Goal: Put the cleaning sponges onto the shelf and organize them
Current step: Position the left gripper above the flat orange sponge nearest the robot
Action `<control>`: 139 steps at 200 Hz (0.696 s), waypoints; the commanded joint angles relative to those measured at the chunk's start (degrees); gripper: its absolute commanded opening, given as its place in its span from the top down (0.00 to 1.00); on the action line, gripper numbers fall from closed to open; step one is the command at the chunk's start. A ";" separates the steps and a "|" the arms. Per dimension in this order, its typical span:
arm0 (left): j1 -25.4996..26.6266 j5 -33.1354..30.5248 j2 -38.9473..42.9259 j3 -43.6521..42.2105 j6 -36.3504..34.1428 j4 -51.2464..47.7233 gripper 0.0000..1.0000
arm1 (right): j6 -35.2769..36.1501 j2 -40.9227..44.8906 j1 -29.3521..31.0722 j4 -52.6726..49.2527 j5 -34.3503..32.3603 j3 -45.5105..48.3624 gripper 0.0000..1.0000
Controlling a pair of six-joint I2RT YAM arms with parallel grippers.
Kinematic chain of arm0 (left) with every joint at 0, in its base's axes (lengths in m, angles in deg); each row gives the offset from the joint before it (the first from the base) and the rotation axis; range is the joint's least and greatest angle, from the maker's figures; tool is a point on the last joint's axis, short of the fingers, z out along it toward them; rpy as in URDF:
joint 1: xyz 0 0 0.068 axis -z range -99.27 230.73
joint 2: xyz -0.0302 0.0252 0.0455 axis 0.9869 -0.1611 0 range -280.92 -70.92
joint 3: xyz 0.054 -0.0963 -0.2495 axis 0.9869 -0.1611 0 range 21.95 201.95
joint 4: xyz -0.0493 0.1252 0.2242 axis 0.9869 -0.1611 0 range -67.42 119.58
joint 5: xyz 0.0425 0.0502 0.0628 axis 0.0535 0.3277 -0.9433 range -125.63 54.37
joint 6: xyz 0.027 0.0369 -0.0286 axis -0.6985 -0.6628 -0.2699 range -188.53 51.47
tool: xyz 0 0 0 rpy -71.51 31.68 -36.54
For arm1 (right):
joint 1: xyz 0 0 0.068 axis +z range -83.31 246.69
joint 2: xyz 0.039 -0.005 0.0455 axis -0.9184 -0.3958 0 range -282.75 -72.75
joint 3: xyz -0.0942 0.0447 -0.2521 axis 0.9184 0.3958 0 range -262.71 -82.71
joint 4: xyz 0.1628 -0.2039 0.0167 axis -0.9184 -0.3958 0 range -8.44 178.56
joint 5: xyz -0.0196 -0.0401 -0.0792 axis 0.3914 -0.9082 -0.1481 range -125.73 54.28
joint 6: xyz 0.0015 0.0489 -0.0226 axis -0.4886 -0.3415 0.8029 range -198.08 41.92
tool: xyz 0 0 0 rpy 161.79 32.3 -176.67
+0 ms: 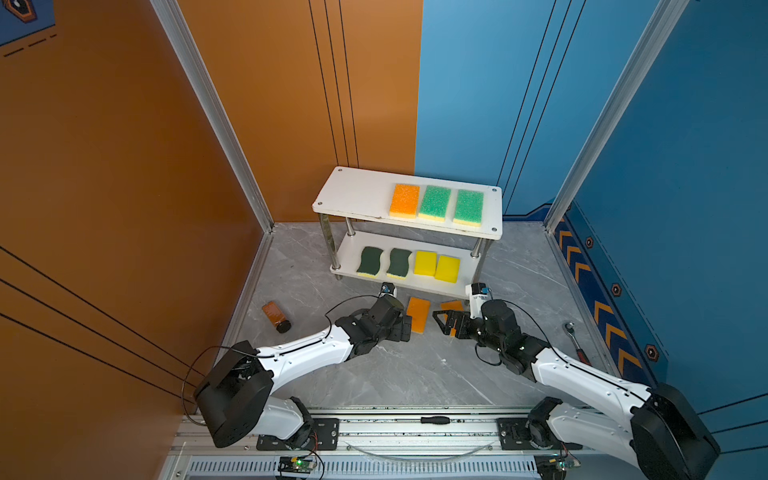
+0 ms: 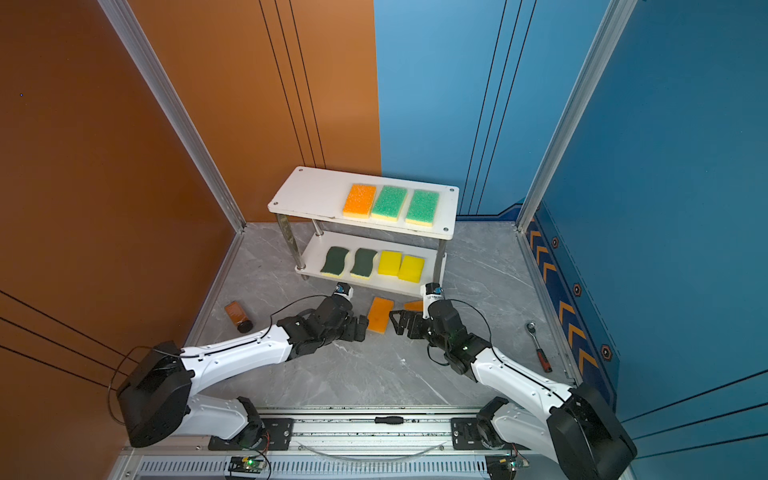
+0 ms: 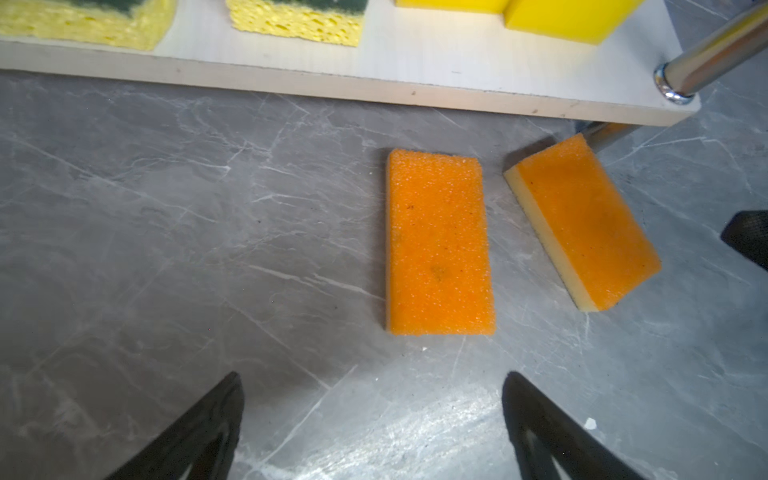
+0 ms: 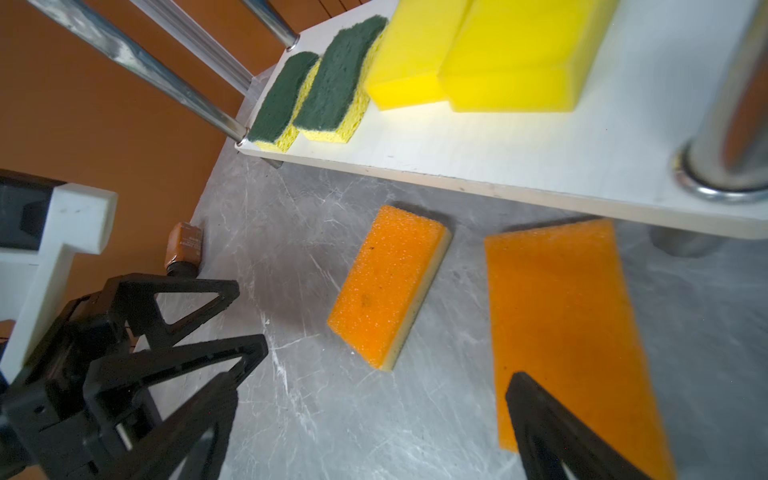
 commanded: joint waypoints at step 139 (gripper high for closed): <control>4.81 3.79 -12.42 6.99 -3.17 5.31 0.02 | -1.69 4.91 -4.43 -4.59 -1.47 3.13 0.00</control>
